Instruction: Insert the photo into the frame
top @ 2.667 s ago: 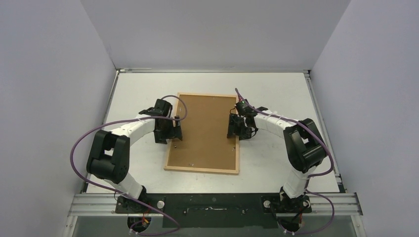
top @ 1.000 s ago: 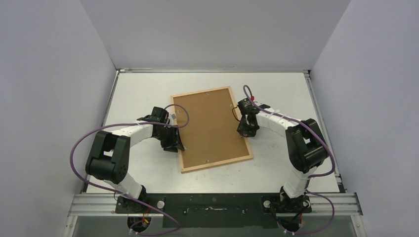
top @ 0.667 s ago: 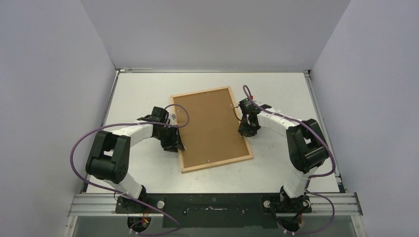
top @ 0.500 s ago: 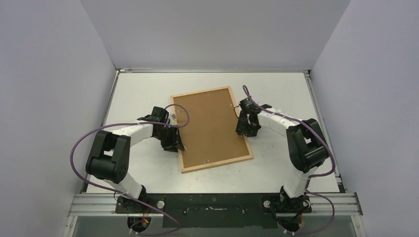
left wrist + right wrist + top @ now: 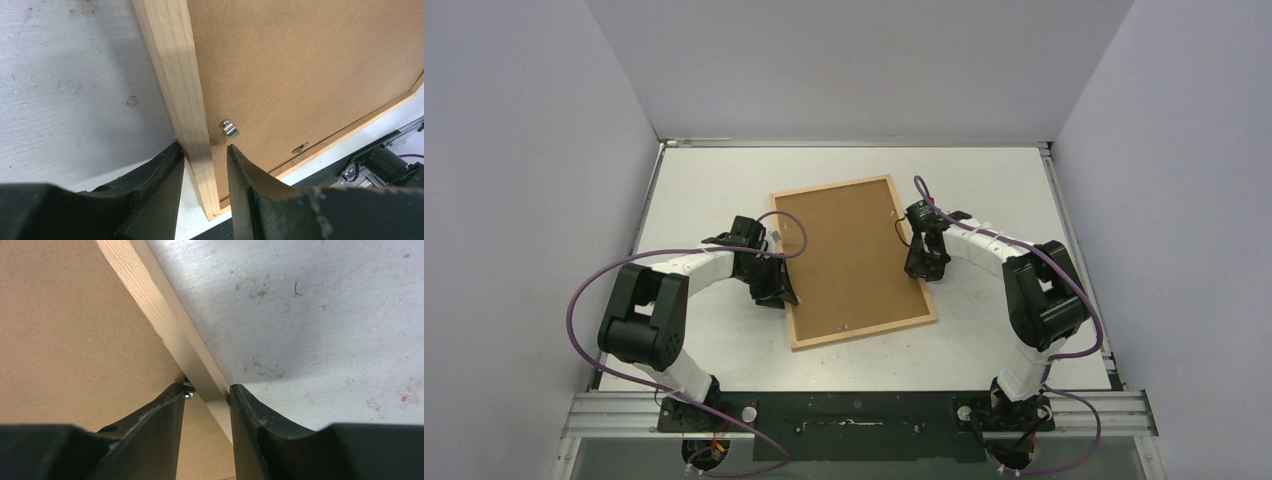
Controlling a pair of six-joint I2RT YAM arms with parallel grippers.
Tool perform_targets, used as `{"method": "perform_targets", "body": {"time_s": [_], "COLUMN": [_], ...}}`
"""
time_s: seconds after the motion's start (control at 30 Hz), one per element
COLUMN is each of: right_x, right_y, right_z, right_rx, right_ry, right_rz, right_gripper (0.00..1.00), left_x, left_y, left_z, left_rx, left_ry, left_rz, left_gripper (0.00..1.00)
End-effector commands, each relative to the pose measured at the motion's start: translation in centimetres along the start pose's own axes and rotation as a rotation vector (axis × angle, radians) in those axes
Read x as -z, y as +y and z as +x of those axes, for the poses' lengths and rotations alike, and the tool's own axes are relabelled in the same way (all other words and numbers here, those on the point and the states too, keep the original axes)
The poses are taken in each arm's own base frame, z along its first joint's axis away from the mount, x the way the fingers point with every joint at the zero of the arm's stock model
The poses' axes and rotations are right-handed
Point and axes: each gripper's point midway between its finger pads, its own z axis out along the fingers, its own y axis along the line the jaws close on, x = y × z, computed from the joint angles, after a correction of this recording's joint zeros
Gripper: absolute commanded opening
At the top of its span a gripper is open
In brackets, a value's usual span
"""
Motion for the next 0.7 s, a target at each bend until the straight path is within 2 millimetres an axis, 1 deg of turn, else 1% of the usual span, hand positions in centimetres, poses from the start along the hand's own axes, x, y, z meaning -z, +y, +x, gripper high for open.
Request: {"method": "perform_targets", "body": {"time_s": [0.0,0.23,0.3,0.33,0.37,0.4,0.43,0.53,0.57,0.6,0.67], "right_x": [0.7,0.6,0.6,0.7,0.7,0.8,1.0,2.1,2.9,3.5,4.8], "right_y": [-0.4,0.2,0.5,0.6,0.8,0.9,1.1,1.2,1.3,1.3,1.5], "right_z": [0.2,0.0,0.0,-0.1,-0.2,-0.4,-0.6,-1.9,-2.6,-3.2,-4.1], "right_rx": [-0.008,-0.014,-0.014,-0.012,-0.010,-0.004,0.000,0.013,0.018,0.024,0.036], "right_ry": [0.001,-0.006,-0.008,-0.010,-0.013,-0.017,-0.024,-0.067,-0.093,-0.114,-0.149], "right_rz": [0.031,-0.001,-0.014,-0.023,-0.031,-0.039,-0.045,-0.052,-0.060,-0.060,-0.074], "right_gripper": [0.30,0.15,0.08,0.06,0.07,0.10,0.16,0.47,0.54,0.59,0.64], "left_x": [-0.5,-0.6,-0.5,-0.5,-0.4,-0.4,-0.3,0.2,0.4,0.7,1.2], "left_y": [-0.2,-0.1,-0.1,-0.1,-0.1,-0.1,-0.1,-0.5,-0.7,-0.9,-1.4], "left_z": [-0.6,-0.6,-0.7,-0.7,-0.7,-0.8,-0.8,-1.2,-1.5,-1.7,-2.3], "left_rx": [-0.012,-0.012,-0.013,-0.011,-0.012,-0.013,-0.013,-0.011,-0.013,-0.010,-0.013], "left_ry": [-0.005,-0.004,-0.006,-0.008,-0.010,-0.012,-0.014,-0.029,-0.039,-0.048,-0.070], "left_rz": [0.006,0.000,-0.002,-0.004,-0.004,-0.005,-0.005,0.001,0.007,0.013,0.023], "left_gripper": [0.36,0.36,0.36,0.36,0.36,0.36,0.36,0.39,0.42,0.45,0.51]}}
